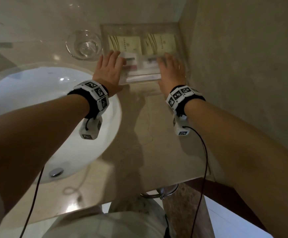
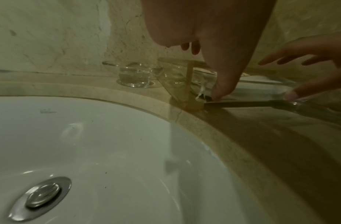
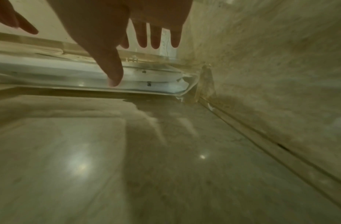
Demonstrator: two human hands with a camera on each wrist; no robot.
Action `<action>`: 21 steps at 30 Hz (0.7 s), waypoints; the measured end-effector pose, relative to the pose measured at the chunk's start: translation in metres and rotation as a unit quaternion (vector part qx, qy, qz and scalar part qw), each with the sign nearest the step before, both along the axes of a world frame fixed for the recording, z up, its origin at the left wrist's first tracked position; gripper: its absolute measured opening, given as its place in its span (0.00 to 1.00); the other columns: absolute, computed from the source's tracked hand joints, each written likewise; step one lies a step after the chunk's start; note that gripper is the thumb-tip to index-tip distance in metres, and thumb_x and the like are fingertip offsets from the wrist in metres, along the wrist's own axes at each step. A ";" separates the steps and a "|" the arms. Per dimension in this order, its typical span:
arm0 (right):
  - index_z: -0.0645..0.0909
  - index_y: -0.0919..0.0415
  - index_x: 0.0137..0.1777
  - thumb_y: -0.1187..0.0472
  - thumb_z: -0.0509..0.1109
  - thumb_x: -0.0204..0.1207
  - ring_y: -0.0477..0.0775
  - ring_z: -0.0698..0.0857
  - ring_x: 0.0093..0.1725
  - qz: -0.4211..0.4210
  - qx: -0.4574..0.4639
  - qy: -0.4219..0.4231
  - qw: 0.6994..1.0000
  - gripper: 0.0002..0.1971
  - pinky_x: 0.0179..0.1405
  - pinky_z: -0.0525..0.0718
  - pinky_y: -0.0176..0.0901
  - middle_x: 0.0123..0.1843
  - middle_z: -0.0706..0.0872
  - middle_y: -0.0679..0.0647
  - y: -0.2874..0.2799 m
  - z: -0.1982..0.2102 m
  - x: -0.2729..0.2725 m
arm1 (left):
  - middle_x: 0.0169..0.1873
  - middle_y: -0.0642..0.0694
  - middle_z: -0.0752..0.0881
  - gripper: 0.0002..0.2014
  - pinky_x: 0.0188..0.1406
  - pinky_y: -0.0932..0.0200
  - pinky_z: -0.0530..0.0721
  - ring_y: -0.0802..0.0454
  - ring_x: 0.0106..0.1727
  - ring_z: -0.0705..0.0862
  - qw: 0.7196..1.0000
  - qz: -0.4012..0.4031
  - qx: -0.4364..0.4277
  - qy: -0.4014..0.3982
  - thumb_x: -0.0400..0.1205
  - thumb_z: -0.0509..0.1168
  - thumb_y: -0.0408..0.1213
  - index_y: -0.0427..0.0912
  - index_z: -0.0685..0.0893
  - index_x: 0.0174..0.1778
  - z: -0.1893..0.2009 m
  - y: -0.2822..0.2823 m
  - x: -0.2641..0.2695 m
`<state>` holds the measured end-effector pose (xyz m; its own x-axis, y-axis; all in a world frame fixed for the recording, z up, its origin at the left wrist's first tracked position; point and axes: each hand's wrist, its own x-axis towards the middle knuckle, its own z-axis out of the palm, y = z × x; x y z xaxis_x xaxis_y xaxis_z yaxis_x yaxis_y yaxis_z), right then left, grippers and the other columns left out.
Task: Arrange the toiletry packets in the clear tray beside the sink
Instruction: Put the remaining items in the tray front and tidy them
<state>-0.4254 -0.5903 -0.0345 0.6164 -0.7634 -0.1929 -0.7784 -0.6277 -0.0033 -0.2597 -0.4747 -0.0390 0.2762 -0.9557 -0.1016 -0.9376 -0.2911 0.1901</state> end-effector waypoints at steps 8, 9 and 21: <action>0.54 0.53 0.81 0.64 0.68 0.77 0.61 0.53 0.83 -0.010 -0.008 -0.020 1.000 0.36 0.81 0.52 0.58 0.84 0.52 0.56 -0.012 0.002 0.008 | 0.74 0.38 0.67 0.36 0.78 0.46 0.57 0.38 0.77 0.63 0.999 0.036 -0.032 -0.006 0.71 0.72 0.37 0.40 0.65 0.74 -0.002 -0.005 0.010; 0.54 0.53 0.81 0.64 0.67 0.77 0.61 0.53 0.83 -0.010 -0.007 -0.018 1.000 0.36 0.81 0.52 0.59 0.84 0.52 0.56 -0.012 0.001 0.009 | 0.74 0.38 0.67 0.36 0.78 0.46 0.58 0.38 0.77 0.63 0.999 0.036 -0.030 -0.004 0.71 0.72 0.38 0.40 0.65 0.74 -0.003 -0.005 0.010; 0.65 0.57 0.78 0.53 0.61 0.81 0.59 0.62 0.80 0.131 0.013 -0.132 0.982 0.26 0.78 0.61 0.53 0.81 0.63 0.57 0.037 0.020 0.053 | 0.73 0.39 0.70 0.33 0.67 0.41 0.73 0.37 0.71 0.71 0.987 0.149 -0.049 0.040 0.77 0.66 0.51 0.41 0.65 0.75 0.020 0.040 0.046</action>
<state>-0.3721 -0.5531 -0.0146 0.8227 -0.5683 -0.0169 -0.5594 -0.8038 -0.2023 -0.2133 -0.4348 -0.0189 0.5410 -0.8397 -0.0465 -0.7938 -0.5282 0.3015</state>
